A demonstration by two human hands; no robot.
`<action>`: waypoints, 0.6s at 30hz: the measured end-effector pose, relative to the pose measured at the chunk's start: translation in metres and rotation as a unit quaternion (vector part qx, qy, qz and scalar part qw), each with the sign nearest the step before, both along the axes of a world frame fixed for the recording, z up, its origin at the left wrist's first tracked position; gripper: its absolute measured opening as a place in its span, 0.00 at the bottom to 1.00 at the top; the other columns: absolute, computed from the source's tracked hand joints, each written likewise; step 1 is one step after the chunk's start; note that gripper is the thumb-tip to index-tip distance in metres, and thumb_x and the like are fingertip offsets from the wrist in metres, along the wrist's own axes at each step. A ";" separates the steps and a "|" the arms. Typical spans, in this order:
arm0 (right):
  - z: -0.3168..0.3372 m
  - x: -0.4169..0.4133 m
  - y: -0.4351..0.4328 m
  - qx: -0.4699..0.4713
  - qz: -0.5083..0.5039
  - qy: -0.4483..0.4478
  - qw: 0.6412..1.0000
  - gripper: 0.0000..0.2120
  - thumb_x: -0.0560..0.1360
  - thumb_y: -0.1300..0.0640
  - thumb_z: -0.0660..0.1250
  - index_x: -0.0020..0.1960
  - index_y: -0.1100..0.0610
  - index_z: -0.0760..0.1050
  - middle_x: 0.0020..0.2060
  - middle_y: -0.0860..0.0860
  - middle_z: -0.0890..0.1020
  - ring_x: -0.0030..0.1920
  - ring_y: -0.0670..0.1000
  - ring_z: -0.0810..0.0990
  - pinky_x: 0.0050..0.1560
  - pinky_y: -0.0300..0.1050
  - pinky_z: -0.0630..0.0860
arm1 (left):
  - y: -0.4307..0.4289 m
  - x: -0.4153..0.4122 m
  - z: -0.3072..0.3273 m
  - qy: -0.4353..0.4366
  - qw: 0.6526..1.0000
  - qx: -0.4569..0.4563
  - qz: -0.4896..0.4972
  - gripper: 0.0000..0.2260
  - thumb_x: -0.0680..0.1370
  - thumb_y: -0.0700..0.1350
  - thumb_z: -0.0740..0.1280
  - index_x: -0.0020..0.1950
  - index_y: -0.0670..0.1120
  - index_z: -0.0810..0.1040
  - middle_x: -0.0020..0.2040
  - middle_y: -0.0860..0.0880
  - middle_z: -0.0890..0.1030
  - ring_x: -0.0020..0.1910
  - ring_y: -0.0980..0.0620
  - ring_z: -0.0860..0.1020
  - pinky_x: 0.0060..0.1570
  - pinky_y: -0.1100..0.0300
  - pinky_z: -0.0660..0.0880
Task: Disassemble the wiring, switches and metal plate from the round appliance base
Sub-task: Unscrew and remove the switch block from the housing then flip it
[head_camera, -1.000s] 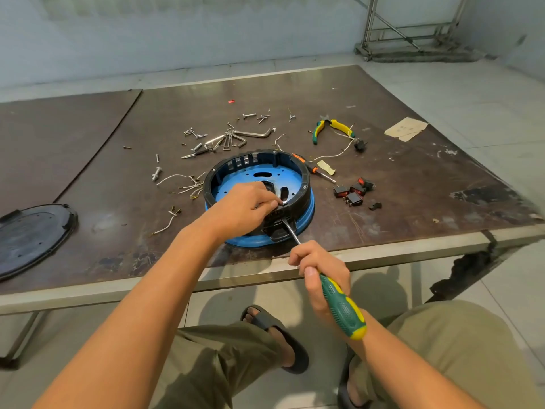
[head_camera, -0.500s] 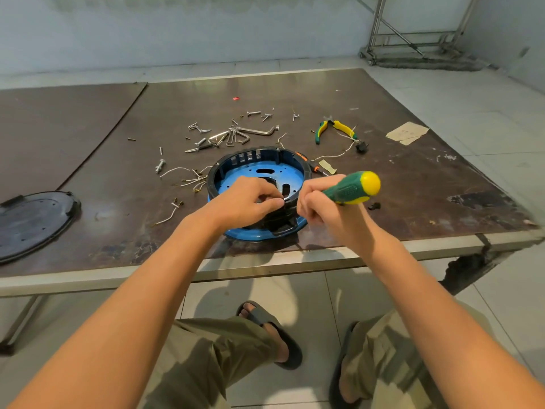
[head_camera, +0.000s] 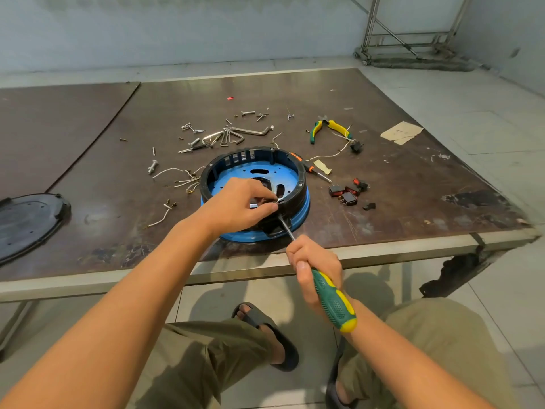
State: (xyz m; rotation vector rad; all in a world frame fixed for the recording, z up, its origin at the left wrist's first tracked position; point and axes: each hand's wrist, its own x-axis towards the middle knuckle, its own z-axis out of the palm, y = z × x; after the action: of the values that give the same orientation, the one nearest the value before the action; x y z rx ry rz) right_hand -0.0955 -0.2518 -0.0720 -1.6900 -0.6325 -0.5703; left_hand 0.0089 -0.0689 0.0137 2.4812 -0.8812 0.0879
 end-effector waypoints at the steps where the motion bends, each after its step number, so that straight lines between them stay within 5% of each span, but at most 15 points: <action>1: 0.002 -0.001 0.000 -0.007 0.000 -0.005 1.000 0.16 0.78 0.64 0.58 0.33 0.66 0.73 0.32 0.58 0.74 0.34 0.48 0.71 0.37 0.41 0.69 | 0.000 0.000 0.000 -0.005 1.000 0.000 0.000 0.12 0.79 0.52 0.67 0.59 0.50 0.83 0.47 0.52 0.82 0.46 0.57 0.78 0.48 0.53 0.78; 6: 0.049 0.005 -0.009 -0.026 0.032 0.058 0.997 0.14 0.79 0.59 0.58 0.36 0.60 0.71 0.31 0.51 0.72 0.31 0.48 0.71 0.35 0.38 0.68 | 0.000 -0.002 -0.001 -0.022 1.000 -0.003 -0.006 0.12 0.79 0.51 0.67 0.59 0.49 0.83 0.47 0.52 0.83 0.45 0.58 0.78 0.46 0.54 0.78; 9: 0.073 0.026 -0.013 0.042 0.029 0.093 0.994 0.14 0.76 0.58 0.60 0.32 0.60 0.70 0.29 0.57 0.74 0.31 0.57 0.72 0.33 0.42 0.70 | -0.001 -0.003 0.001 -0.028 1.000 -0.003 -0.006 0.12 0.79 0.50 0.67 0.58 0.48 0.83 0.46 0.52 0.83 0.44 0.58 0.79 0.46 0.52 0.79; 12: 0.051 0.021 -0.022 -0.003 0.061 0.039 0.997 0.16 0.77 0.59 0.58 0.32 0.64 0.70 0.29 0.59 0.72 0.29 0.59 0.71 0.31 0.51 0.70 | -0.002 -0.004 0.003 -0.026 1.000 -0.008 -0.005 0.11 0.79 0.49 0.67 0.58 0.48 0.83 0.46 0.51 0.83 0.45 0.57 0.79 0.46 0.50 0.79; 18: 0.001 0.008 0.008 0.008 -0.010 -0.007 1.000 0.15 0.80 0.63 0.58 0.35 0.65 0.72 0.32 0.56 0.73 0.32 0.54 0.71 0.35 0.46 0.70 | 0.000 -0.002 -0.001 -0.020 1.000 -0.020 0.004 0.11 0.79 0.50 0.67 0.57 0.49 0.84 0.46 0.53 0.83 0.45 0.58 0.79 0.47 0.54 0.78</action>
State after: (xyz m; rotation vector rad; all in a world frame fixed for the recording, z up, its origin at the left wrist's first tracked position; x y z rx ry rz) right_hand -0.0876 -0.2437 -0.0709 -1.6804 -0.6215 -0.6001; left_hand 0.0066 -0.0691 0.0129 2.4535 -0.8772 0.1577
